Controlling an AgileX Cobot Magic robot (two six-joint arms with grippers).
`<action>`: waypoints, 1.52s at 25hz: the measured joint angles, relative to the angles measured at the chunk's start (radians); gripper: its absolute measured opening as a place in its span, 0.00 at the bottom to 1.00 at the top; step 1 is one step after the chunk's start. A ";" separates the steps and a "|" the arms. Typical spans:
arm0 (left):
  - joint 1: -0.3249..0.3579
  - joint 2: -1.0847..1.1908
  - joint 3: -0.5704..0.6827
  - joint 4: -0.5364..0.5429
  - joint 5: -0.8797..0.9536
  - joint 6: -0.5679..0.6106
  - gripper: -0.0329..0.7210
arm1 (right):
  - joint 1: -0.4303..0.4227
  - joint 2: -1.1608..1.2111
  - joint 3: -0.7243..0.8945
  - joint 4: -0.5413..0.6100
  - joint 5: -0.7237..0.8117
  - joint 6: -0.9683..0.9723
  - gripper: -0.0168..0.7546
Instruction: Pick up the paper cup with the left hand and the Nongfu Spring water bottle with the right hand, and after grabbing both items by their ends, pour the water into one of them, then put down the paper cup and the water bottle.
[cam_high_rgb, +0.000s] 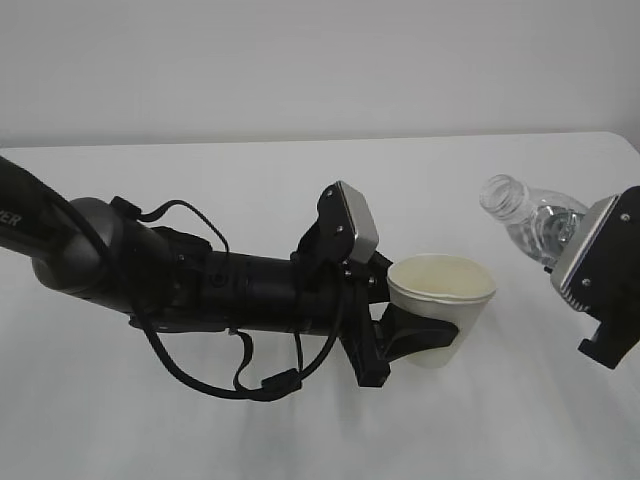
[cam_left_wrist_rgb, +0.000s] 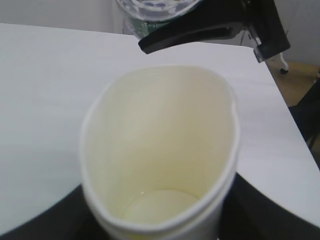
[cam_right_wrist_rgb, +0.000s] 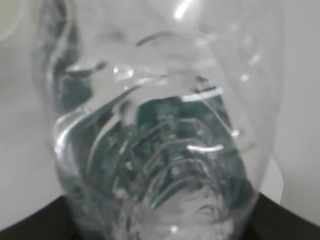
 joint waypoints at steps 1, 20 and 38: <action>0.000 0.000 0.000 0.000 0.000 0.000 0.57 | 0.000 0.000 0.000 0.000 0.000 -0.004 0.55; 0.000 0.000 0.000 0.001 -0.012 0.000 0.57 | 0.000 0.000 0.000 0.001 0.000 -0.111 0.55; 0.000 0.000 0.000 0.034 -0.037 -0.006 0.57 | 0.000 0.000 0.000 0.003 0.000 -0.211 0.55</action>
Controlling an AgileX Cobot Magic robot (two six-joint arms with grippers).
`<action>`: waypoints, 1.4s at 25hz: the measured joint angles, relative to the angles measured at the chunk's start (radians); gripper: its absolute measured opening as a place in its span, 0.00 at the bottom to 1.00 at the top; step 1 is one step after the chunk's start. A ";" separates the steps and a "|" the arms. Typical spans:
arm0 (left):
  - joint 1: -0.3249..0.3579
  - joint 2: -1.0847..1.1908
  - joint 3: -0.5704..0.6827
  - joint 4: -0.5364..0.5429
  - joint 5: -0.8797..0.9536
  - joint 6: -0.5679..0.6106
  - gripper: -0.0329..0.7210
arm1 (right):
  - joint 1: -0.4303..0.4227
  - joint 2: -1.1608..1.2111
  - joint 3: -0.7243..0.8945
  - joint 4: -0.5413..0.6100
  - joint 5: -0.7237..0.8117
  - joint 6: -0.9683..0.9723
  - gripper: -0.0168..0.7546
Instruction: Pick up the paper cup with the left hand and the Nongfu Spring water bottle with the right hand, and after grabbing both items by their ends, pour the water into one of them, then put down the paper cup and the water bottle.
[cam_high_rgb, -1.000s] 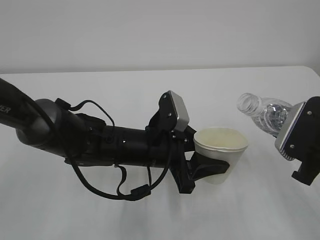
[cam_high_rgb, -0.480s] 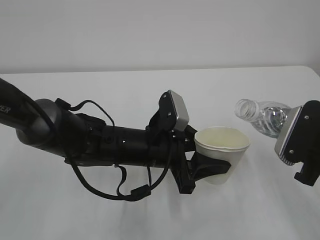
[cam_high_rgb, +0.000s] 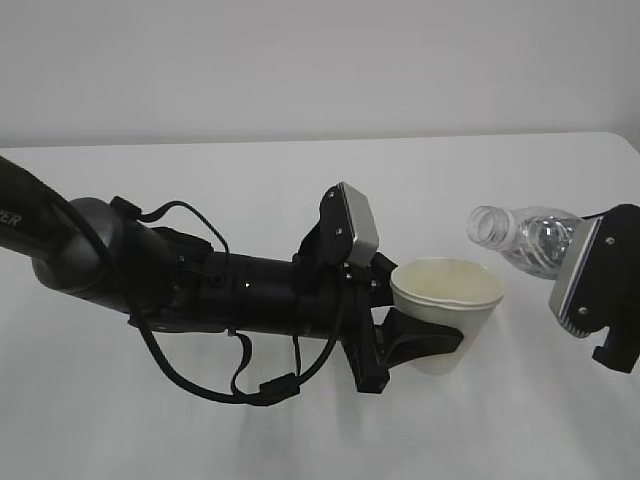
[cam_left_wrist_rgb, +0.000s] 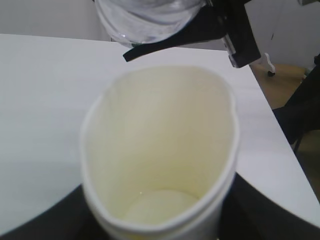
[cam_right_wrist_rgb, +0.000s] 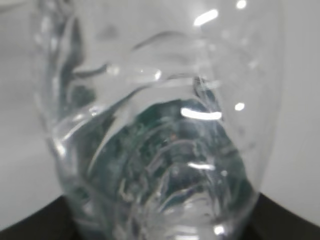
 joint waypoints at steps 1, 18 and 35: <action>0.000 0.000 0.000 0.001 0.000 0.000 0.57 | 0.000 0.000 0.000 0.000 0.000 -0.009 0.55; 0.000 0.003 0.000 0.001 -0.006 -0.008 0.57 | 0.000 0.000 0.000 0.000 -0.004 -0.098 0.55; 0.000 0.003 0.000 0.010 -0.012 -0.008 0.57 | 0.000 0.000 0.000 0.029 -0.011 -0.167 0.55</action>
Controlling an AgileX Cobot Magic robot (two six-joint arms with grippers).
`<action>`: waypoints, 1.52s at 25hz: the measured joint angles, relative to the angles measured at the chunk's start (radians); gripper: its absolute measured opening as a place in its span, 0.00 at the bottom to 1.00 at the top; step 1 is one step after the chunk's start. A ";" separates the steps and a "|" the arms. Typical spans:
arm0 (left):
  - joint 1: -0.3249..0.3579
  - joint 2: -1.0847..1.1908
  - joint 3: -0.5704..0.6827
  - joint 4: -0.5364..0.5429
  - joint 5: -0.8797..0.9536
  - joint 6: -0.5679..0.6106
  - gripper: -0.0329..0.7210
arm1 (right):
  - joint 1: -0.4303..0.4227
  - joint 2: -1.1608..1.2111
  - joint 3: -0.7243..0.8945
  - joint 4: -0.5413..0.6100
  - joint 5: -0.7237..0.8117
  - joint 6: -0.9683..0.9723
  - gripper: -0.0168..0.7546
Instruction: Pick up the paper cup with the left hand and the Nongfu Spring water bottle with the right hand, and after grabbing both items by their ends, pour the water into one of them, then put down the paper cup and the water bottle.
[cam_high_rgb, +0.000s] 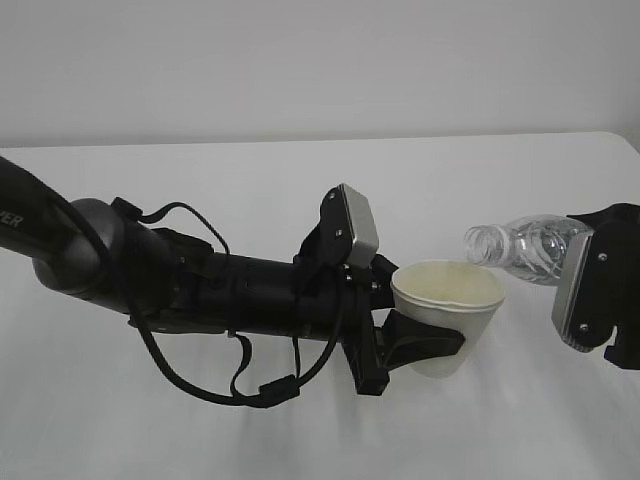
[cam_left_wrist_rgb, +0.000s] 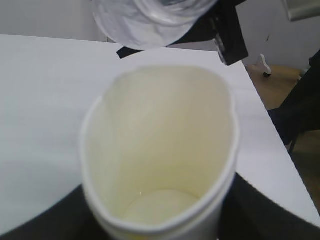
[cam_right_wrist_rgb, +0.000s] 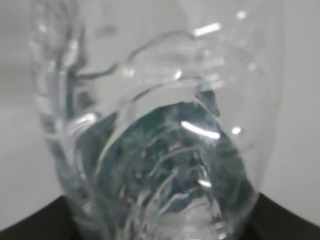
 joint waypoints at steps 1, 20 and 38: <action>0.000 0.000 0.000 0.000 0.000 0.000 0.57 | 0.000 0.000 0.000 0.002 0.000 -0.008 0.55; 0.000 0.000 0.000 0.003 -0.001 0.000 0.57 | 0.000 0.000 0.000 0.012 -0.021 -0.083 0.55; 0.000 0.000 0.000 0.004 -0.001 0.000 0.57 | 0.000 0.000 0.000 0.013 -0.067 -0.142 0.55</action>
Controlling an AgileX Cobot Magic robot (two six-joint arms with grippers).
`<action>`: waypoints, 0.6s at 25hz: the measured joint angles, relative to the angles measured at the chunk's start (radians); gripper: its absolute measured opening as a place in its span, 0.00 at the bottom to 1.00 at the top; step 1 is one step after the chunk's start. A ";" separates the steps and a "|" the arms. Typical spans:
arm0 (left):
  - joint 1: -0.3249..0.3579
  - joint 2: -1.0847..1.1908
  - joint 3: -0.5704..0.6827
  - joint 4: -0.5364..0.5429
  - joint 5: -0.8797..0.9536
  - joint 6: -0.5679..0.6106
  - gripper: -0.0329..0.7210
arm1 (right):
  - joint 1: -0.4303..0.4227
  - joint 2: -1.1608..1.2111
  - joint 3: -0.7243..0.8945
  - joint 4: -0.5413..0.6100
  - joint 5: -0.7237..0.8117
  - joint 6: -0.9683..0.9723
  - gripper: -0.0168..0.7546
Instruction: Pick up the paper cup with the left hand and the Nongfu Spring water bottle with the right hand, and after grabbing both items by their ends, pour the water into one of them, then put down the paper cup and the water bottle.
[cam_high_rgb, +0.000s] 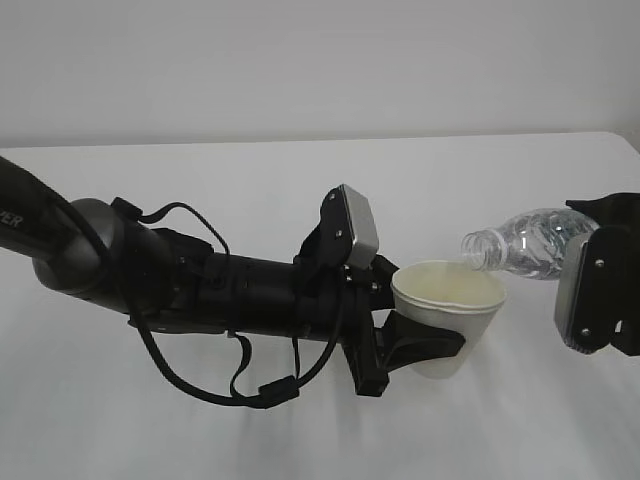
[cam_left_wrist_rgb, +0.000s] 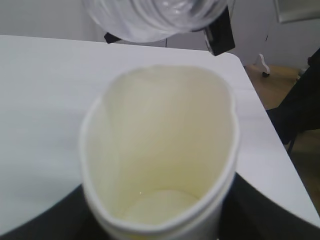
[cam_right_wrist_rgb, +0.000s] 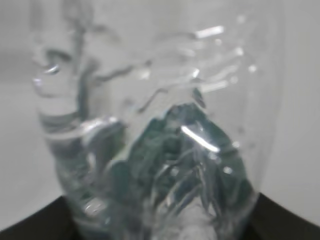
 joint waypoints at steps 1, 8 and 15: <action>0.000 0.000 0.000 0.000 0.000 0.000 0.57 | 0.000 0.000 0.000 0.000 -0.005 0.000 0.55; 0.000 0.000 0.000 0.000 0.000 0.000 0.57 | 0.000 0.000 0.000 0.021 -0.028 -0.017 0.55; 0.000 0.000 0.000 0.000 0.000 0.000 0.57 | 0.000 0.000 0.000 0.035 -0.039 -0.028 0.55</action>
